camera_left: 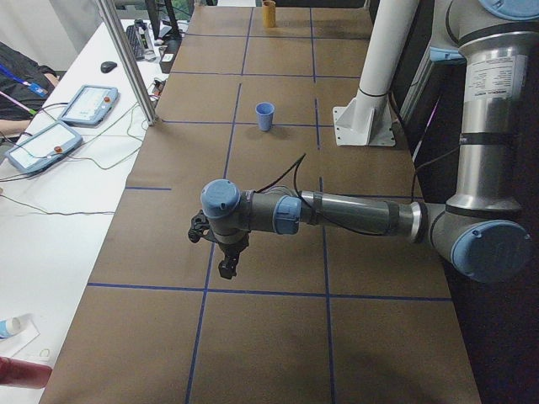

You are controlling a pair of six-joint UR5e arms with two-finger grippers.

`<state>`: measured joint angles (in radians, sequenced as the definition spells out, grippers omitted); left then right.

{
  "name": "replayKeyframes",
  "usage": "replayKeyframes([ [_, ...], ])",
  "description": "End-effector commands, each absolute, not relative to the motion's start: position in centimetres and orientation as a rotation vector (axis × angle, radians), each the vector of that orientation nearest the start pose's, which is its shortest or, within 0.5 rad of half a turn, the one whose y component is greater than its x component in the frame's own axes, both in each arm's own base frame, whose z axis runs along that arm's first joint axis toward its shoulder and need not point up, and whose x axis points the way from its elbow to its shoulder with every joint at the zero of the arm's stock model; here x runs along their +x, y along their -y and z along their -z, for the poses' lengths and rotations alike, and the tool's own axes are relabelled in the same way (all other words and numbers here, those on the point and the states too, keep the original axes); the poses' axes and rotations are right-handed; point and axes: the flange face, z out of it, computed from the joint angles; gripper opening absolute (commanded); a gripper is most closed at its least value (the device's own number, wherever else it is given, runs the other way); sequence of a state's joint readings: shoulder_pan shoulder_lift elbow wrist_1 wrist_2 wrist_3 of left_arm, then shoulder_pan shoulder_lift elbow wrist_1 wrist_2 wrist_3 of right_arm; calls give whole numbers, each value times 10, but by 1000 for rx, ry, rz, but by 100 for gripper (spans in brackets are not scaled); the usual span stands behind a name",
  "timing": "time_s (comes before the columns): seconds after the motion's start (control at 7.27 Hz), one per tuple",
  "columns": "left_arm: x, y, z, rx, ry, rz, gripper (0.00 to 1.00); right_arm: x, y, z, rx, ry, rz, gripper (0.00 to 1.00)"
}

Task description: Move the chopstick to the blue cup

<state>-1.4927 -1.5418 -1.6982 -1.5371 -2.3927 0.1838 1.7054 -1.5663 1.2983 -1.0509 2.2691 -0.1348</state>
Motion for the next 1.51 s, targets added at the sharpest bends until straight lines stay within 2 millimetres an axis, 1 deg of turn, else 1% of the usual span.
replayKeyframes([
  [0.0, -23, 486, -609, 107, -819, -274, 100, 156, 481, -735, 356, 648, 50, 0],
  [0.14, -22, 486, -609, 105, -820, -273, 100, 169, 479, -729, 377, 642, 31, 0],
  [0.28, -22, 486, -608, 108, -820, -274, 100, 182, 480, -715, 412, 636, 17, 0],
  [0.41, -23, 486, -609, 108, -819, -274, 100, 195, 479, -697, 445, 626, 4, 0],
  [0.55, -23, 486, -609, 108, -819, -274, 100, 208, 479, -674, 491, 611, -8, 0],
  [0.69, -23, 486, -610, 105, -817, -273, 100, 217, 482, -643, 493, 608, -22, 0],
  [0.83, -23, 486, -609, 105, -819, -273, 100, 224, 490, -601, 461, 615, -44, 0],
  [0.96, -23, 486, -609, 107, -817, -274, 100, 225, 490, -569, 420, 626, -61, 0],
  [1.1, -23, 486, -609, 107, -819, -274, 100, 222, 494, -544, 385, 644, -99, 0],
  [1.24, -23, 486, -609, 107, -819, -274, 100, 193, 506, -522, 351, 718, -124, 0],
  [1.38, -23, 486, -609, 105, -819, -273, 100, 145, 518, -501, 306, 772, -141, 0],
])
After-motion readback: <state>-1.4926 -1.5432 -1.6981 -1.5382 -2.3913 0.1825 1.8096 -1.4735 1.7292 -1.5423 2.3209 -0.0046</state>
